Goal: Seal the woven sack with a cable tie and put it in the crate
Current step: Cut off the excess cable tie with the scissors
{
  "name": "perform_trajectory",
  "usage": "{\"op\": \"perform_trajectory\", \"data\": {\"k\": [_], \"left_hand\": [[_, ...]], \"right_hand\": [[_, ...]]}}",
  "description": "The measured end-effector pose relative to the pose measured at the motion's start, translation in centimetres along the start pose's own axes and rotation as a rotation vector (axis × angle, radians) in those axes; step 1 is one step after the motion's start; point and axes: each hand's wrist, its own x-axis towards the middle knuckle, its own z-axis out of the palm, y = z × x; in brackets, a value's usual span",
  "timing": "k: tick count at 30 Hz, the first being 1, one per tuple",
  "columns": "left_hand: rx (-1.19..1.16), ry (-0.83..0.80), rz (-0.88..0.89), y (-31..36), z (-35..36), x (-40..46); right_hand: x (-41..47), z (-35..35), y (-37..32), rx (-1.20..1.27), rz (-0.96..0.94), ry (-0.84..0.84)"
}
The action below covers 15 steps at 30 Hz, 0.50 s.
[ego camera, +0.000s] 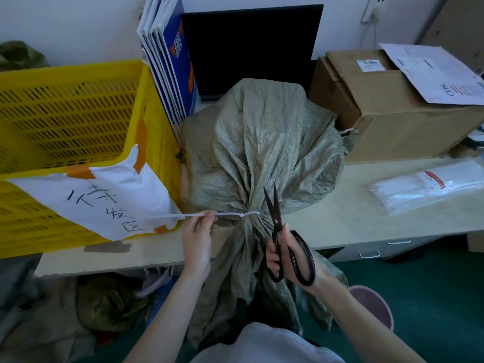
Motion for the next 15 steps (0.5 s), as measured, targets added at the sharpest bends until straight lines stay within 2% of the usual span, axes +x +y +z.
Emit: {"op": "perform_trajectory", "data": {"k": [4, 10, 15], "left_hand": [[0.000, 0.042, 0.042, 0.2, -0.6, 0.2], [-0.042, 0.083, 0.041, 0.4, -1.3, 0.3], [-0.083, 0.082, 0.025, 0.2, -1.3, -0.3]], "right_hand": [[-0.3, 0.1, 0.2, -0.113, 0.121, -0.086], [-0.7, 0.2, 1.1, -0.105, 0.333, -0.174], [-0.3, 0.3, 1.0, -0.211, 0.470, -0.155]]}}
